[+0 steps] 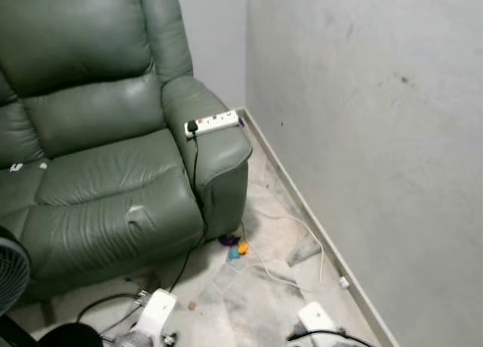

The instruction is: Hang keys on a hook

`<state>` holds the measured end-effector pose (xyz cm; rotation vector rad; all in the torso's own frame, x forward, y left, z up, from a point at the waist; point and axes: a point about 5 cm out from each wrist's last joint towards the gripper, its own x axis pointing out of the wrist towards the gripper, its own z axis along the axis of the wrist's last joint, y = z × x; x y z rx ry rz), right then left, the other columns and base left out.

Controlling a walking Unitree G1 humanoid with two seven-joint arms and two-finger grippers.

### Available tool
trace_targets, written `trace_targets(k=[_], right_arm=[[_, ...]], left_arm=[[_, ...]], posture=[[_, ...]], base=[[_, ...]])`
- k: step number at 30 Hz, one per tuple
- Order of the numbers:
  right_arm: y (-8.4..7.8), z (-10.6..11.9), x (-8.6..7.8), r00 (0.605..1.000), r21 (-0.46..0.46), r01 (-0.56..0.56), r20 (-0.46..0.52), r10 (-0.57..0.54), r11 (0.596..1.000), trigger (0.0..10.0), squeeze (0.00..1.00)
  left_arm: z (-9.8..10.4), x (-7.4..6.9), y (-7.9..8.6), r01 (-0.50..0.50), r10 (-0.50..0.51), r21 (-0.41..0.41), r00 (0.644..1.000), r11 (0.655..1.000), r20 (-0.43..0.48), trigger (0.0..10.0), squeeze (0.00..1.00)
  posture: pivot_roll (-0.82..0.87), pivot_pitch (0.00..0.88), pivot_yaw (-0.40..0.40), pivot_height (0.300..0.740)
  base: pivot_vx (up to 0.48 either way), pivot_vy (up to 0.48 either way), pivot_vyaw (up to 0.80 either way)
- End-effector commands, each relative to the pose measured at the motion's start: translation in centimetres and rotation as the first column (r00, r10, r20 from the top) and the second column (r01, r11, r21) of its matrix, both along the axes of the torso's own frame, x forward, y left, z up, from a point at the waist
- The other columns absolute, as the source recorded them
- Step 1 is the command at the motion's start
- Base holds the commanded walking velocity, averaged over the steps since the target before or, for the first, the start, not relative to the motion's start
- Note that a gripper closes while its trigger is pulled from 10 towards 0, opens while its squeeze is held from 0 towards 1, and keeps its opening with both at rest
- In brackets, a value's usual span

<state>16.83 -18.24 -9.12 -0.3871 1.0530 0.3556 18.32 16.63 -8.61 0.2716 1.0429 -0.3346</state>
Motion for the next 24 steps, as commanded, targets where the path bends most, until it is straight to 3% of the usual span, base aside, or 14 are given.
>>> trace_targets(k=[1,24], right_arm=[[1.46,-0.28,-0.33,1.0,0.029,-0.019,-0.017,0.019,0.999,10.0,0.0],[1.39,-0.3,-0.36,1.0,0.027,-0.014,-0.018,0.014,1.0,10.0,0.0]], left_arm=[[-0.38,-1.13,1.85,-0.025,0.026,0.048,0.999,0.999,-0.039,10.0,0.0],[-0.38,-1.14,1.74,-0.026,0.028,0.034,0.999,0.999,-0.039,10.0,0.0]], posture=[[0.07,0.054,0.007,0.74],[0.06,0.064,0.008,0.74]], base=[[0.0,0.0,0.0],[0.032,0.0,0.0]])
